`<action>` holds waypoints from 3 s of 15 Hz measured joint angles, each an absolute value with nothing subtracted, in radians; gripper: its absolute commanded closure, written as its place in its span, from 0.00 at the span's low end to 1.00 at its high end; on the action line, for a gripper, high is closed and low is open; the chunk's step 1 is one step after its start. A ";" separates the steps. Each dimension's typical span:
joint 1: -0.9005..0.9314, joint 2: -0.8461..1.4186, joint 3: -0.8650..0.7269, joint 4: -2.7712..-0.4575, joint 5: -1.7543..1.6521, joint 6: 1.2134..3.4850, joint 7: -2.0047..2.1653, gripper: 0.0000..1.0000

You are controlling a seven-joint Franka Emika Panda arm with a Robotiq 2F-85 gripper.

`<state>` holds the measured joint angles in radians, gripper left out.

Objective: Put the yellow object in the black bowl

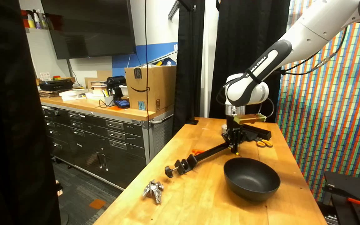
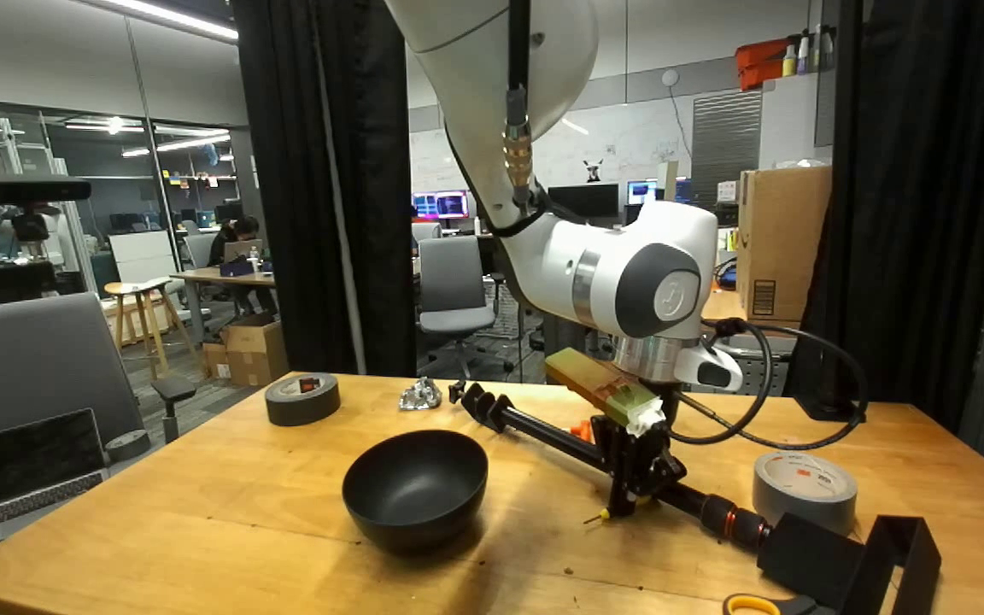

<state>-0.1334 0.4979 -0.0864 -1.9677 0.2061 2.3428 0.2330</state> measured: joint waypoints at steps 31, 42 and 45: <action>0.009 -0.156 0.032 -2.322 0.227 1.950 0.231 0.93; 0.092 -0.088 0.100 -2.289 0.301 1.956 0.226 0.51; 0.092 -0.080 0.100 -2.282 0.301 1.956 0.222 0.51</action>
